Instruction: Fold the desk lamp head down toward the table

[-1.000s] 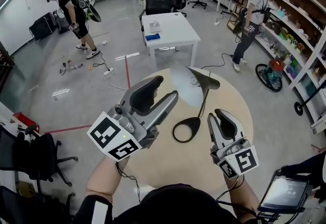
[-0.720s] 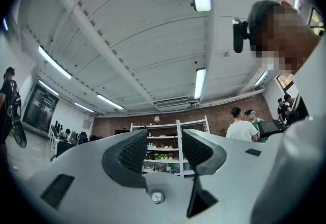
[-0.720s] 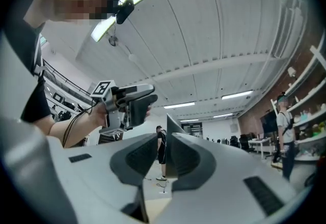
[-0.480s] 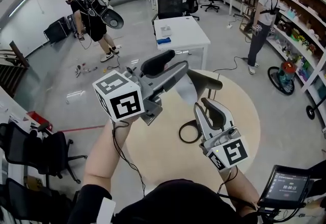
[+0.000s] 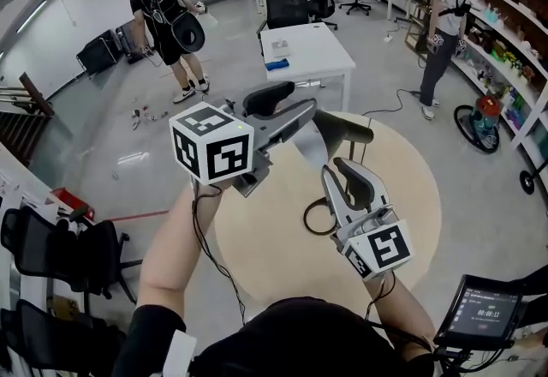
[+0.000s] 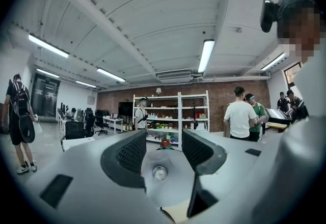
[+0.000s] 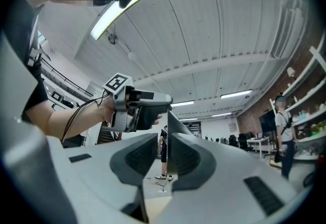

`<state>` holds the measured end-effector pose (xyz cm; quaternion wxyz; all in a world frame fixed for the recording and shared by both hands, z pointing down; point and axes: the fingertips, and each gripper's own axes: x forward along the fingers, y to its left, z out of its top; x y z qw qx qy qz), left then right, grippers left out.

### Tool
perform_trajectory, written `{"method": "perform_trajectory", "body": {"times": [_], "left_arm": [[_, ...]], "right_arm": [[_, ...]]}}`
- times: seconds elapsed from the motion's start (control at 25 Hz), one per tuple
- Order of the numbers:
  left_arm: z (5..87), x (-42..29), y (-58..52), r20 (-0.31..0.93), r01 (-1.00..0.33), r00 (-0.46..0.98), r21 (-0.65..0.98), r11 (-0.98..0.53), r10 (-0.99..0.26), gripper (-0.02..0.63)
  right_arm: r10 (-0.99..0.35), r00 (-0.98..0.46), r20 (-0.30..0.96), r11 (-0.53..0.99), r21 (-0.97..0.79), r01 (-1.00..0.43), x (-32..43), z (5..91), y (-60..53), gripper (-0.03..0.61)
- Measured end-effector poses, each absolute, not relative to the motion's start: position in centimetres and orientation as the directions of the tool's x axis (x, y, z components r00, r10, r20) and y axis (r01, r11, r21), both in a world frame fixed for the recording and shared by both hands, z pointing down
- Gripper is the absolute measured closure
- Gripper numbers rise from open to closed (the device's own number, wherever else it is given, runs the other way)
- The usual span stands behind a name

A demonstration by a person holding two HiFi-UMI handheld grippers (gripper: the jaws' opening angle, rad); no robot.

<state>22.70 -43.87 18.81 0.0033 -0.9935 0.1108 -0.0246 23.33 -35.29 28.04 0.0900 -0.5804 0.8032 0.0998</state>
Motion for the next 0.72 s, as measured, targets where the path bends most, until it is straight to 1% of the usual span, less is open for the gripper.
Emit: {"method": "perform_trajectory", "body": {"times": [0.16, 0.32, 0.72], "left_arm": [[19.7, 22.9, -44.5, 0.052, -0.222, 0.974, 0.027, -0.975, -0.220, 0.396], [20.3, 22.6, -44.3, 0.053, -0.230, 0.972, 0.011, -0.973, -0.229, 0.396], [22.9, 20.6, -43.5, 0.023, -0.262, 0.965, 0.062, -0.963, -0.261, 0.396]], "right_arm": [[-0.919, -0.306, -0.250, 0.309, 0.030, -0.951, 23.4, 28.7, -35.2, 0.511], [-0.924, -0.298, -0.240, 0.306, 0.004, -0.952, 23.9, 29.7, -35.1, 0.511], [-0.931, -0.298, -0.213, 0.312, -0.036, -0.950, 24.3, 30.9, -35.0, 0.511]]}}
